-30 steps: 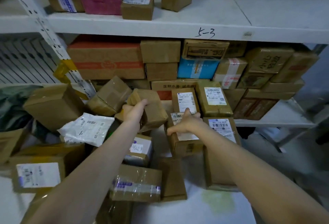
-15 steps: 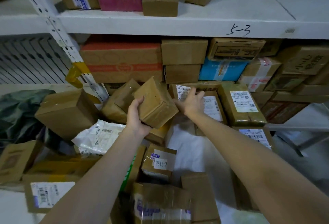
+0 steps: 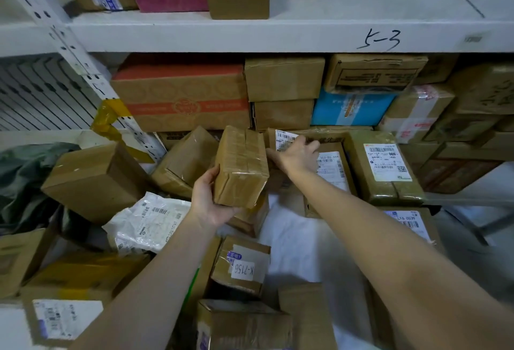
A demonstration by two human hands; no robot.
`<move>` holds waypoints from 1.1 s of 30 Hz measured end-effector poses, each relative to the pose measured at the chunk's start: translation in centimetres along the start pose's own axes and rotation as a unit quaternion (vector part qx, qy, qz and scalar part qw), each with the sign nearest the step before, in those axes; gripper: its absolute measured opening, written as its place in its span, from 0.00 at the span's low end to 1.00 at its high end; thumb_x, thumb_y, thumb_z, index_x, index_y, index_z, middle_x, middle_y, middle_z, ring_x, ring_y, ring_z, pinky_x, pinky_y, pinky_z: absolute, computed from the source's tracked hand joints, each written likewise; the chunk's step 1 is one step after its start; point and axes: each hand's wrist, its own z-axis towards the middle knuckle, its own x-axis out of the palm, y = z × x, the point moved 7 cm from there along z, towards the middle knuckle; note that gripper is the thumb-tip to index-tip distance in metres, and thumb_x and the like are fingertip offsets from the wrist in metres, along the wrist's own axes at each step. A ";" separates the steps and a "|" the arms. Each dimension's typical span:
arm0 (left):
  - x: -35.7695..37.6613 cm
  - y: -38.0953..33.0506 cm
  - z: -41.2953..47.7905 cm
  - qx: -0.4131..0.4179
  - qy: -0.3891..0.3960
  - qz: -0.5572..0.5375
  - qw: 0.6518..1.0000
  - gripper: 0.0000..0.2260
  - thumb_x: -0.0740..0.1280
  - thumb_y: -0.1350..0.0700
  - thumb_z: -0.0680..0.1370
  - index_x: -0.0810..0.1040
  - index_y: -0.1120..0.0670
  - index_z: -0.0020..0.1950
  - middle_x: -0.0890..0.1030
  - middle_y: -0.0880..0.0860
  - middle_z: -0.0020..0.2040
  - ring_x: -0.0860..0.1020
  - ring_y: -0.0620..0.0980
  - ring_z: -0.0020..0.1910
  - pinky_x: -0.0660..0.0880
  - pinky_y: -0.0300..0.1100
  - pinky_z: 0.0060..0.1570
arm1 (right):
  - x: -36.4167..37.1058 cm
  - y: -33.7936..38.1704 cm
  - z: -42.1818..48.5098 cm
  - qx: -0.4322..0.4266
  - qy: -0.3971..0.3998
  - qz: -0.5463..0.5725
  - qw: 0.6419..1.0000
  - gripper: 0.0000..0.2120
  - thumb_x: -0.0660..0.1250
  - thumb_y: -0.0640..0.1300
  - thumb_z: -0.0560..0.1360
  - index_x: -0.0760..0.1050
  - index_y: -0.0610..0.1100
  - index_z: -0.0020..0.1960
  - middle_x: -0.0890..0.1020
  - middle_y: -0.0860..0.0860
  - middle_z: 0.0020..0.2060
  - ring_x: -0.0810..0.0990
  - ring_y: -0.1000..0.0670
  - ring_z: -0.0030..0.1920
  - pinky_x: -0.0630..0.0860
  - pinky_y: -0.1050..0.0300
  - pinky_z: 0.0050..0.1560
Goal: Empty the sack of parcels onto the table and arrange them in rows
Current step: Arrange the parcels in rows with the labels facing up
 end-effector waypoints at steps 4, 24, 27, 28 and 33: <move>0.2 1.0 -0.2 -0.012 0.038 -0.049 0.998 0.24 0.53 0.44 0.79 0.77 0.57 0.63 0.79 0.64 0.61 0.76 0.64 0.61 0.70 0.57 0.64 | 0.5 -0.5 0.4 -0.011 -0.033 -0.030 0.999 0.46 0.73 0.68 0.61 0.62 0.43 0.68 0.64 0.42 0.64 0.68 0.41 0.63 0.71 0.47 0.59; -0.3 2.7 -0.5 -0.066 0.113 -0.063 0.989 0.33 0.55 0.37 0.74 0.74 0.60 0.66 0.75 0.66 0.66 0.79 0.65 0.56 0.76 0.58 0.52 | -1.6 0.2 -0.5 -0.163 -0.022 0.217 0.962 0.16 0.61 0.33 0.76 0.76 0.44 0.62 0.75 0.48 0.60 0.74 0.47 0.63 0.72 0.60 0.60; 0.7 3.0 -1.1 -0.113 0.188 -0.053 0.974 0.36 0.53 0.35 0.76 0.70 0.62 0.71 0.73 0.67 0.67 0.77 0.68 0.60 0.76 0.60 0.56 | -3.9 2.3 -2.4 -0.186 0.182 0.318 0.912 0.26 0.65 0.31 0.72 0.69 0.45 0.68 0.76 0.51 0.60 0.74 0.49 0.65 0.74 0.59 0.58; 0.9 3.0 -1.4 -0.124 0.219 -0.039 0.967 0.36 0.52 0.36 0.77 0.68 0.62 0.73 0.72 0.67 0.68 0.75 0.67 0.63 0.75 0.60 0.59 | -3.9 3.0 -3.6 -0.210 0.281 0.291 0.890 0.33 0.69 0.33 0.69 0.65 0.47 0.72 0.74 0.49 0.64 0.72 0.49 0.67 0.73 0.53 0.62; 2.4 4.4 -1.7 -0.148 0.265 0.030 0.952 0.32 0.50 0.38 0.79 0.68 0.60 0.73 0.75 0.64 0.65 0.79 0.65 0.56 0.80 0.58 0.48 | -4.3 3.5 -8.5 -0.220 0.553 0.215 0.774 0.35 0.79 0.41 0.60 0.70 0.45 0.64 0.81 0.44 0.56 0.79 0.43 0.60 0.76 0.41 0.61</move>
